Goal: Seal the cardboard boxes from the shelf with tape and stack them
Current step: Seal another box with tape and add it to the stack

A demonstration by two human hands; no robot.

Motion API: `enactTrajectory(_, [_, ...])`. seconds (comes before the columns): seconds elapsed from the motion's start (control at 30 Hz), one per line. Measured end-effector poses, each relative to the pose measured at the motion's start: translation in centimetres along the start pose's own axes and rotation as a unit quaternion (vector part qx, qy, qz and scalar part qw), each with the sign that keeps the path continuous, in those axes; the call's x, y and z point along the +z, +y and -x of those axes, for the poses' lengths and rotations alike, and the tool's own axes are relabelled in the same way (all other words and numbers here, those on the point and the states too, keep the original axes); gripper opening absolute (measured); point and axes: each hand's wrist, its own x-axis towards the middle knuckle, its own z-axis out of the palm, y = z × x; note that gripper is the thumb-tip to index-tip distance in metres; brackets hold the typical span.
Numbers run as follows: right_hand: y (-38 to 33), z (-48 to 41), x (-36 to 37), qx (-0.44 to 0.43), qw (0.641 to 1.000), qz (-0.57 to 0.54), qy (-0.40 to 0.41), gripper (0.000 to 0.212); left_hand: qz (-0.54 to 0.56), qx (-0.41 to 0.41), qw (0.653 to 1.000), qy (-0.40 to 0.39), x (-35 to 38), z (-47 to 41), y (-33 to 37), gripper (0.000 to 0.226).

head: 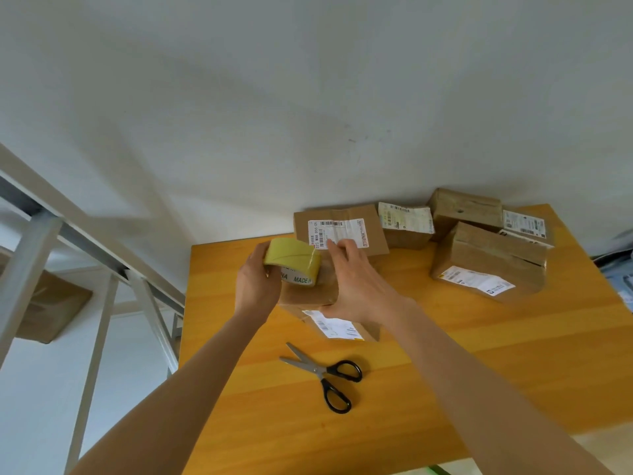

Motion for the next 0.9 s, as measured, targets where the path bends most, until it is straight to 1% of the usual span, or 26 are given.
enactTrajectory(0.07, [-0.1, -0.2, 0.0, 0.001, 0.999, -0.038, -0.005, 0.118, 0.021, -0.007, 1.0, 0.003, -0.5, -0.4, 0.4, 0.039])
enactTrajectory(0.17, [-0.2, 0.0, 0.6, 0.008, 0.998, -0.054, -0.024, 0.117, 0.035, -0.018, 0.999, -0.027, -0.6, -0.4, 0.5, 0.039])
enactTrajectory(0.23, [-0.3, 0.1, 0.9, 0.017, 0.999, -0.022, -0.021, 0.114, 0.024, -0.021, 0.999, -0.034, -0.3, -0.2, 0.5, 0.039])
enactTrajectory(0.33, [-0.3, 0.1, 1.0, 0.025, 0.998, 0.057, 0.005, 0.11, 0.016, -0.01, 0.999, -0.035, 0.0, 0.1, 0.7, 0.041])
enactTrajectory(0.4, [0.1, 0.1, 1.2, 0.016, 0.997, 0.076, 0.021, 0.108, 0.004, 0.0, 0.999, -0.036, -0.3, 0.0, 0.8, 0.045])
enactTrajectory(0.5, [0.6, 0.2, 1.5, -0.003, 0.997, 0.075, 0.034, 0.104, -0.073, 0.04, 0.996, -0.039, -1.0, -0.5, 1.1, 0.047])
enactTrajectory(0.57, [1.2, 0.2, 1.5, 0.005, 0.997, 0.063, 0.035, 0.104, -0.132, 0.083, 0.987, -0.028, -2.0, -1.0, 1.3, 0.046])
enactTrajectory(0.67, [2.1, 0.5, 1.5, 0.018, 0.999, 0.03, 0.032, 0.106, -0.242, 0.154, 0.957, -0.036, -3.7, -1.9, 1.0, 0.048])
enactTrajectory(0.8, [2.6, 0.7, 1.9, 0.018, 0.999, 0.002, 0.038, 0.106, -0.358, 0.164, 0.917, -0.059, -4.4, -2.5, 0.9, 0.046])
enactTrajectory(0.9, [3.4, 0.9, 2.0, 0.028, 0.999, -0.003, 0.038, 0.106, -0.416, 0.173, 0.889, -0.073, -4.7, -2.5, 0.5, 0.052])
